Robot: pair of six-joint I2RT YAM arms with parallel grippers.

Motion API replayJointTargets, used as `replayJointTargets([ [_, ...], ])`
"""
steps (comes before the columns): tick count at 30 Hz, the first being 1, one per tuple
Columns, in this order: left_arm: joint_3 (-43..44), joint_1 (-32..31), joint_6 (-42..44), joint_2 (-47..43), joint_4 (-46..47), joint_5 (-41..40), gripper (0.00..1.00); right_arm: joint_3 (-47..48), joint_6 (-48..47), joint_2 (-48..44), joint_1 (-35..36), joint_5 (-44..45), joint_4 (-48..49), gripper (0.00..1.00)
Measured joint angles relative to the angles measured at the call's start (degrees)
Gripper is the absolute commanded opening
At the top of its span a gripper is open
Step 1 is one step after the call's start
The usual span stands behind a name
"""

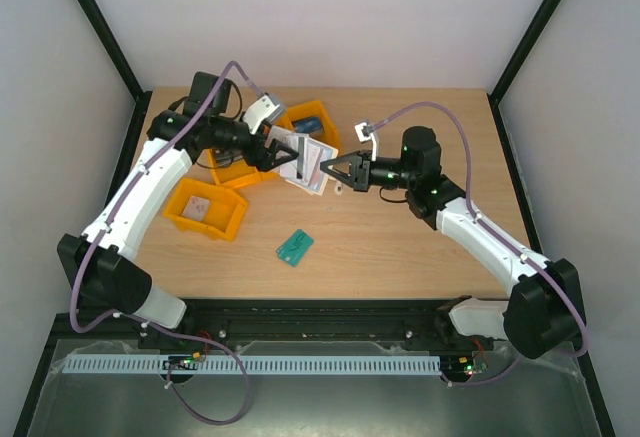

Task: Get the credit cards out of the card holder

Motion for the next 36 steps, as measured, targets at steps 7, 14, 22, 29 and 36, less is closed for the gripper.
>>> replayJointTargets([
  [7, -0.5, -0.1, 2.2, 0.0, -2.3, 7.5, 0.14, 0.0, 0.1, -0.2, 0.0, -1.5, 0.3, 0.02],
  [14, -0.9, 0.2, 3.9, -0.7, -4.5, 16.0, 0.02, -0.2, 2.7, 0.1, -0.4, -2.6, 2.3, 0.4],
  [22, -2.2, -1.0, 3.6, -0.9, -4.4, 17.4, 0.02, -0.7, 5.7, 0.4, 1.4, -2.3, 8.1, 0.44],
  [29, -2.2, -2.8, 3.3, -0.6, -4.5, 17.3, 0.02, -0.7, 7.6, 2.5, 2.6, -0.8, 11.0, 0.26],
  [36, -2.2, -3.0, 2.3, -0.1, -4.1, 17.1, 0.02, -0.7, 8.2, 2.8, 2.6, -0.8, 11.8, 0.18],
])
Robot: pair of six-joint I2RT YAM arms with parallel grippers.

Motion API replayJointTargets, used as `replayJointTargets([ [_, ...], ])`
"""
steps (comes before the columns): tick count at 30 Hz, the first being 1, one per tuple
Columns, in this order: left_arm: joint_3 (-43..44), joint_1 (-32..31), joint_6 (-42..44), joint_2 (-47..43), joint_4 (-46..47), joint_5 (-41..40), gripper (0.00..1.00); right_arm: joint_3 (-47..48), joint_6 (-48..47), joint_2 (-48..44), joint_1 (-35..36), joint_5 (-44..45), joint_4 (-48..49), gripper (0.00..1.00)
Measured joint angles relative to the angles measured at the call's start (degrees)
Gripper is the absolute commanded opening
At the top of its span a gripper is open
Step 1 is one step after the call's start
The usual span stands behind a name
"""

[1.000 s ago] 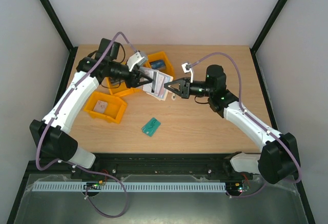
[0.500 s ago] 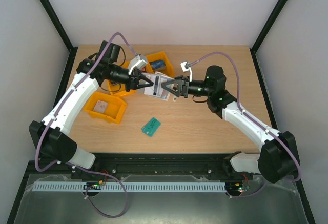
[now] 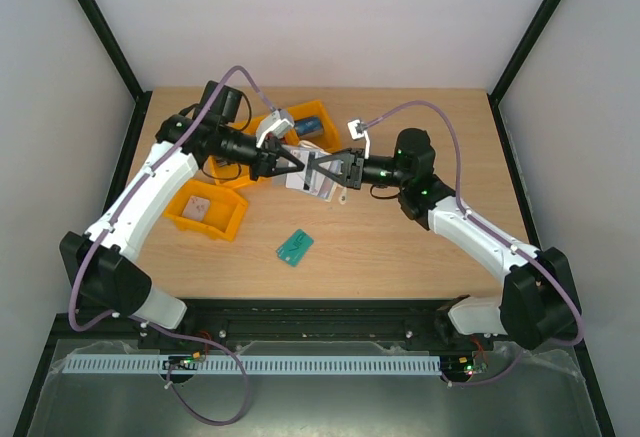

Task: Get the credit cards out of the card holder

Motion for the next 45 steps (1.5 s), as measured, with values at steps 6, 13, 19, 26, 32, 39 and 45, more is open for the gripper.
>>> replayJointTargets([
  [6, 0.0, 0.0, -1.5, 0.2, 0.3, -0.6, 0.02, 0.0, 0.1, 0.4, 0.0, 0.0, 0.1, 0.02],
  [13, 0.2, -0.2, -2.8, 0.3, 0.4, -1.7, 0.65, -0.1, -0.4, 0.5, 0.0, 0.1, 0.2, 0.02],
  [19, 1.8, 0.7, -2.6, 0.3, 0.3, -5.3, 0.96, -0.1, -1.1, 0.9, -1.1, 1.9, -2.1, 0.02],
  [26, 2.8, 10.5, -3.2, -0.3, 1.7, -12.4, 0.85, 0.0, -1.4, 0.1, -2.1, 0.6, -2.3, 0.02],
  [32, 5.1, 7.8, -1.9, -2.0, -1.2, -8.0, 0.47, 0.0, -0.5, 0.0, -2.3, 0.7, -2.0, 0.02],
  [39, 2.4, 1.0, -1.0, -2.7, -2.8, -2.8, 0.38, 0.0, 1.0, 0.0, -2.3, 0.7, -0.9, 0.02],
  [45, 1.1, 0.4, -1.4, -2.0, -2.6, -3.2, 0.33, 0.0, 1.8, -0.1, -2.3, 0.7, 0.3, 0.02],
])
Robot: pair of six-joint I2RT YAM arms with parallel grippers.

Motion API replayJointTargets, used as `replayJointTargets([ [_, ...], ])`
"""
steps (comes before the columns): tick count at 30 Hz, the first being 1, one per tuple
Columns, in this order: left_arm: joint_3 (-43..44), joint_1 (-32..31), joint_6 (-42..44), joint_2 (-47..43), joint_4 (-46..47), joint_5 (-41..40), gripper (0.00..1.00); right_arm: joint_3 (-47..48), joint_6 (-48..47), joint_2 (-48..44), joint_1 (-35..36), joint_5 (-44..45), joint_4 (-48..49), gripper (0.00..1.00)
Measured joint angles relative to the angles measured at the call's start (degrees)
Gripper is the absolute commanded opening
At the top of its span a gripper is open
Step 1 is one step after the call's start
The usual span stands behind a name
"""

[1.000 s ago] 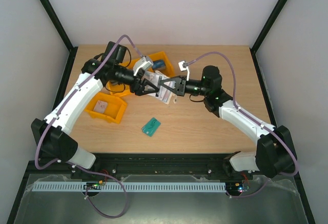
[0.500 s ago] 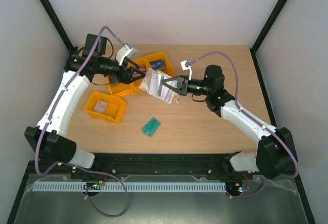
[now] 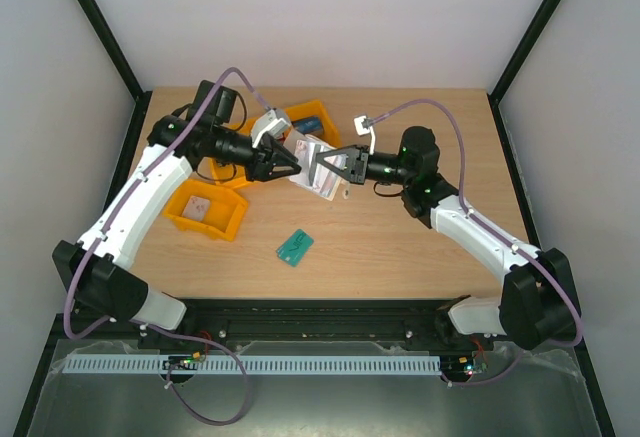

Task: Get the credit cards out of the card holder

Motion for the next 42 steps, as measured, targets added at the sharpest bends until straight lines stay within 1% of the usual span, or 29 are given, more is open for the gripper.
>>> replayJointTargets([
  [5, -0.7, 0.7, 0.0, 0.0, 0.4, 0.0, 0.31, 0.0, 0.2, 0.0, 0.0, 0.0, 0.2, 0.02],
  [10, -1.2, 2.9, -1.3, 0.0, 1.9, -0.8, 0.29, 0.0, 0.2, 0.0, -0.1, -0.2, 0.4, 0.02],
  [13, -1.4, 2.0, -1.5, 0.0, 2.2, -1.7, 0.26, 0.0, 0.2, 0.0, -0.1, -0.7, 0.9, 0.02],
  [14, -1.5, 1.3, -1.6, 0.1, 2.2, -1.8, 0.23, 0.0, 0.2, 0.0, 0.0, -0.9, 1.1, 0.02],
  [15, -1.5, 0.8, -1.6, 0.1, 2.3, -1.8, 0.19, 0.0, 0.2, 0.0, 0.0, -1.0, 1.1, 0.02],
  [17, -1.5, 0.0, -1.8, 0.3, 2.2, -2.2, 0.04, 0.0, 0.2, -0.1, 0.0, -1.4, 1.1, 0.02],
  [18, -1.5, 0.0, -1.6, 0.4, 2.3, -2.2, 0.03, -0.1, 0.2, -0.3, -0.2, -1.6, 1.1, 0.02],
  [23, -1.4, 0.0, -1.8, 0.5, 2.2, -0.6, 0.02, -0.1, -0.5, -0.4, -0.3, -1.3, 1.1, 0.02],
  [28, -1.4, 1.2, -0.9, 0.5, 1.7, 0.0, 0.02, -0.1, -2.3, -0.4, -0.6, -1.1, 0.5, 0.06],
  [33, -1.4, 2.8, -0.6, 0.5, 1.4, 1.6, 0.02, -0.1, -3.7, -0.5, -0.5, -0.9, 0.1, 0.02],
  [36, -1.4, 3.7, 0.0, 0.5, 1.5, 2.3, 0.02, -0.1, -4.6, -0.8, -0.6, -0.9, -0.9, 0.02],
  [42, -1.8, 11.7, 0.8, -0.9, 2.0, -0.8, 0.02, -0.8, -5.7, -2.0, -4.9, -0.5, -5.4, 0.02],
])
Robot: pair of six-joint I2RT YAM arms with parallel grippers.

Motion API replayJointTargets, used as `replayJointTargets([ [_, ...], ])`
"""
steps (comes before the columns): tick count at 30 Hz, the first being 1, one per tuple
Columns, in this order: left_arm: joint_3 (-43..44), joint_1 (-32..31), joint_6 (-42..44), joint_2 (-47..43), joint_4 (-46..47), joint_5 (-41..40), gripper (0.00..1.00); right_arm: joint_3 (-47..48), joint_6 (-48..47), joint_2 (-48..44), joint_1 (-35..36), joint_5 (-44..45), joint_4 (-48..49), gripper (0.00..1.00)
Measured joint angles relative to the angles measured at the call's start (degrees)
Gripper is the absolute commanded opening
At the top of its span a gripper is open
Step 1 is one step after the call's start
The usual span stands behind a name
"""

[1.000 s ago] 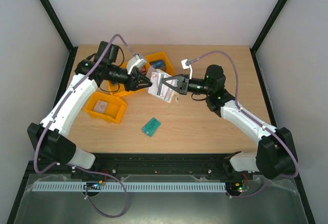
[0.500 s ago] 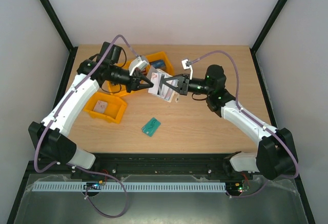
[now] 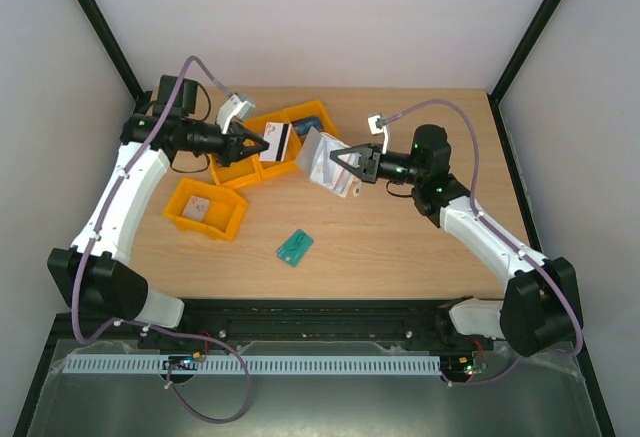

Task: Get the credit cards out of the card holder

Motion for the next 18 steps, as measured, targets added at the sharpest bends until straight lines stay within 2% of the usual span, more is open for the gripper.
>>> replayJointTargets([
  [4, -0.3, 0.2, 0.7, -0.3, 0.0, -1.8, 0.02, -0.1, -0.6, -0.4, 0.0, 0.0, -1.5, 0.02],
  [7, -0.1, -0.3, 1.2, -0.7, 0.0, -7.6, 0.02, -0.1, -1.2, -0.7, 0.0, 0.4, -2.7, 0.02],
  [10, 1.2, -2.3, 2.5, -0.8, 0.1, -22.0, 0.02, -0.1, -1.7, -0.8, -0.3, 1.0, -3.9, 0.02],
  [14, 1.4, -9.6, 6.6, -1.0, -0.1, -46.5, 0.02, -0.1, -2.4, -0.8, -0.6, 2.2, -5.7, 0.02],
  [18, -3.6, -16.2, 11.5, -2.7, 1.1, -68.5, 0.02, 0.0, -3.4, -0.8, -0.9, 3.3, -7.5, 0.02],
])
